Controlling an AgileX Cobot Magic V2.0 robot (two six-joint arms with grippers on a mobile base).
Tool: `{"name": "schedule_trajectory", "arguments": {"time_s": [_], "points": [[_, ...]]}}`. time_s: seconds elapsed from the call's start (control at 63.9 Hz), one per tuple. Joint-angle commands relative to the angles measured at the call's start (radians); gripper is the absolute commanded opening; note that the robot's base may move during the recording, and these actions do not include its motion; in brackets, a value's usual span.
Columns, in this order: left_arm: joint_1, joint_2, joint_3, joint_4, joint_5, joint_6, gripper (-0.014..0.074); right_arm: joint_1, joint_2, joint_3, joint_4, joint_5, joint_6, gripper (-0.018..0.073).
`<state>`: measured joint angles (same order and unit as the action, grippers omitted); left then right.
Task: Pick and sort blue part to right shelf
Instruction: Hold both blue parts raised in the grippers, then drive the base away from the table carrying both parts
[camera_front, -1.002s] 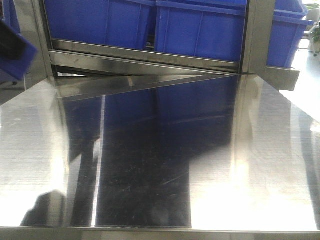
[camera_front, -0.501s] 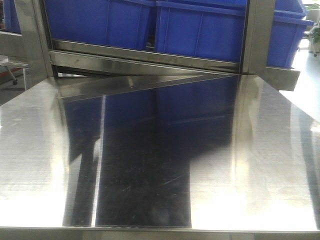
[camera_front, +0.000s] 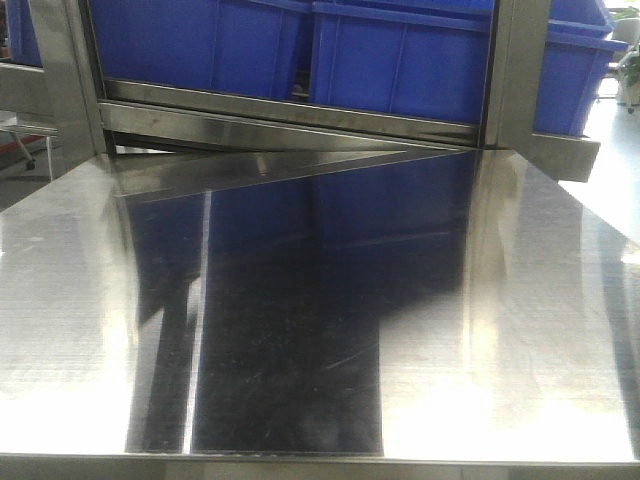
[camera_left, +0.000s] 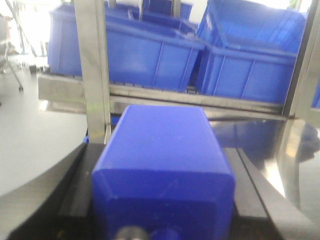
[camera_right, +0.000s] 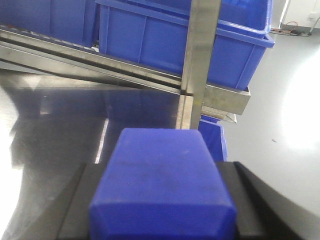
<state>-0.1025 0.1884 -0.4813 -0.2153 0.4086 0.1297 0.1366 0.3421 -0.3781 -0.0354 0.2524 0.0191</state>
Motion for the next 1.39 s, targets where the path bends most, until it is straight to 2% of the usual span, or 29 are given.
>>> {"name": "schedule_trajectory", "arguments": {"time_s": [0.0, 1.377], "points": [[0.003, 0.003, -0.029, -0.017, -0.082, 0.003, 0.0405, -0.004, 0.006, -0.029, -0.010, -0.093, -0.006, 0.0413], [0.003, 0.005, -0.029, -0.017, -0.082, 0.003, 0.0405, -0.004, 0.006, -0.029, -0.010, -0.093, -0.006, 0.0413]]}}
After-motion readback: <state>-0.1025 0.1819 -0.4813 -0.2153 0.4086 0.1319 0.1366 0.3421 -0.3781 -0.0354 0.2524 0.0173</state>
